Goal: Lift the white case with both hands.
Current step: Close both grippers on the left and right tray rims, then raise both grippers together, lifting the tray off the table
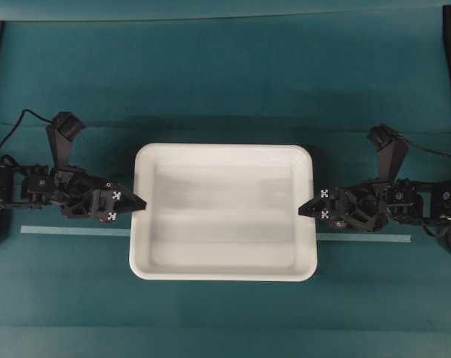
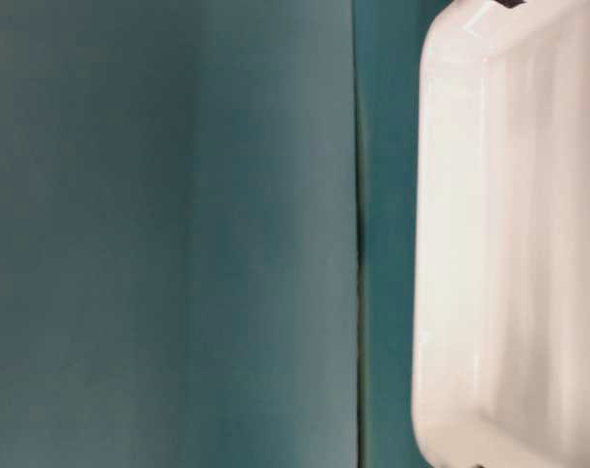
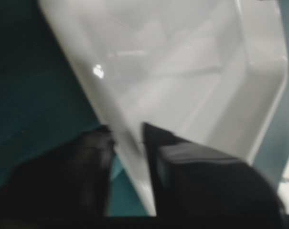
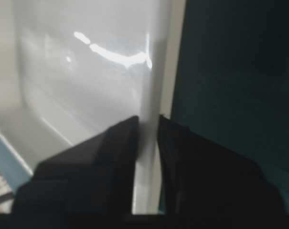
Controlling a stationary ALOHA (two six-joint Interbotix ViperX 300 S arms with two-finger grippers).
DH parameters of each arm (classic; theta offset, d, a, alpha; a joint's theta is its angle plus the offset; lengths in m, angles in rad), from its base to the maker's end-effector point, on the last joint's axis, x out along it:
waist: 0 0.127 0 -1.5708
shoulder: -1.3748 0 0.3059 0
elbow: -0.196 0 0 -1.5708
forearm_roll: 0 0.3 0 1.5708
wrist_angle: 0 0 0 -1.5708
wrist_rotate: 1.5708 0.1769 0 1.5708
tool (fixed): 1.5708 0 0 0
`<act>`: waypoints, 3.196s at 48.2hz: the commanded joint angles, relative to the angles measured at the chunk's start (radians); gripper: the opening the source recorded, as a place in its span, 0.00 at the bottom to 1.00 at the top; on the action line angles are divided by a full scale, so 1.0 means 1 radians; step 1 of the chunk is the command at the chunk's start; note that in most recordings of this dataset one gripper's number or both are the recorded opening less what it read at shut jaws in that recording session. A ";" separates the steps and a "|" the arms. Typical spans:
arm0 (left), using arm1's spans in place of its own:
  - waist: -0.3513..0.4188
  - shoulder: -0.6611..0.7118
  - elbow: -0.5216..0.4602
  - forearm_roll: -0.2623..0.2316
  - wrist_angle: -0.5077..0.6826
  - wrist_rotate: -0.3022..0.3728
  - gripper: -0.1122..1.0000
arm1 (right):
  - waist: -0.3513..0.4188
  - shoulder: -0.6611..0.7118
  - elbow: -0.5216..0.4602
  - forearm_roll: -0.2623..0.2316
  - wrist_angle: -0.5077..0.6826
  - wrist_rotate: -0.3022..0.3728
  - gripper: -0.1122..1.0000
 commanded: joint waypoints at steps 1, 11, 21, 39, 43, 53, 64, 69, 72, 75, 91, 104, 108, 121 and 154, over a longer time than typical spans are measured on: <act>-0.002 0.020 -0.029 0.003 0.020 0.002 0.31 | -0.003 0.025 -0.015 0.002 0.028 0.008 0.22; -0.003 0.025 -0.037 0.003 0.058 0.002 0.21 | -0.005 0.021 -0.014 0.002 0.032 0.035 0.22; -0.003 0.025 -0.037 0.003 0.061 0.000 0.22 | -0.005 0.020 -0.015 0.002 0.037 0.037 0.22; -0.003 -0.018 -0.046 0.003 0.087 -0.063 0.21 | -0.014 -0.044 -0.029 0.002 0.057 0.067 0.22; -0.006 -0.048 -0.057 0.003 0.112 -0.084 0.21 | -0.015 -0.080 -0.040 0.002 0.092 0.074 0.22; -0.014 -0.150 -0.110 0.003 0.227 -0.097 0.21 | -0.017 -0.166 -0.080 0.002 0.215 0.074 0.21; -0.031 -0.256 -0.169 0.003 0.407 -0.097 0.21 | -0.031 -0.285 -0.124 0.000 0.350 0.069 0.21; -0.035 -0.307 -0.179 0.003 0.454 -0.098 0.21 | -0.043 -0.356 -0.141 -0.003 0.426 0.066 0.21; -0.037 -0.331 -0.183 0.003 0.469 -0.103 0.21 | -0.054 -0.394 -0.147 -0.003 0.466 0.063 0.21; -0.035 -0.356 -0.183 0.003 0.480 -0.124 0.21 | -0.063 -0.430 -0.155 -0.003 0.500 0.060 0.21; -0.037 -0.451 -0.187 0.003 0.483 -0.164 0.21 | -0.077 -0.549 -0.195 -0.003 0.623 0.051 0.21; -0.037 -0.523 -0.244 0.002 0.520 -0.167 0.21 | -0.077 -0.586 -0.273 -0.003 0.666 0.051 0.21; -0.038 -0.534 -0.267 0.003 0.578 -0.167 0.21 | -0.078 -0.598 -0.296 -0.008 0.669 0.048 0.21; -0.037 -0.577 -0.302 0.003 0.637 -0.169 0.21 | -0.081 -0.657 -0.337 -0.011 0.715 0.052 0.20; -0.037 -0.588 -0.500 0.003 0.749 -0.187 0.21 | -0.146 -0.750 -0.471 -0.011 0.881 0.051 0.20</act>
